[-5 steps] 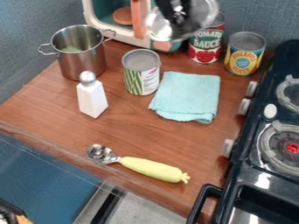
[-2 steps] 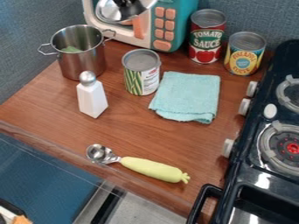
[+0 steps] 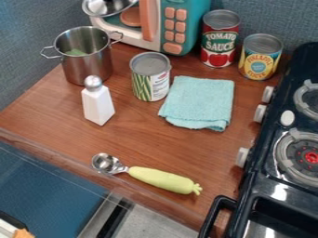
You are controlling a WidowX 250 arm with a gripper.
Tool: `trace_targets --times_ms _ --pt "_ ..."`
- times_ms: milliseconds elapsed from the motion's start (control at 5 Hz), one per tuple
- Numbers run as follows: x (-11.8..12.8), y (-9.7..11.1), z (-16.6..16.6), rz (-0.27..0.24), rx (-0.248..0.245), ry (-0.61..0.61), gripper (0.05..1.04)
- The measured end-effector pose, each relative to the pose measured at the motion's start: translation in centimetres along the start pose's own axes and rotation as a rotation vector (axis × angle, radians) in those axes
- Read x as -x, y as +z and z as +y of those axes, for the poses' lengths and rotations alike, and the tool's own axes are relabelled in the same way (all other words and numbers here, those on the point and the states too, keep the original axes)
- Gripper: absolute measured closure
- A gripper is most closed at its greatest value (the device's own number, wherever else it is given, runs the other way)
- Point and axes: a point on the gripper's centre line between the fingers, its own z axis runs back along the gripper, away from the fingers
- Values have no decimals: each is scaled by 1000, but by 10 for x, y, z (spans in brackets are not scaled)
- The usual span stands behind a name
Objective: Cover the silver pot with the lid.
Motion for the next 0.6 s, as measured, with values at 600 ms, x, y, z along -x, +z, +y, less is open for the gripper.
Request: trace_targets --times_ms 600 --pt "-15 2 38 -27 -123 23 802"
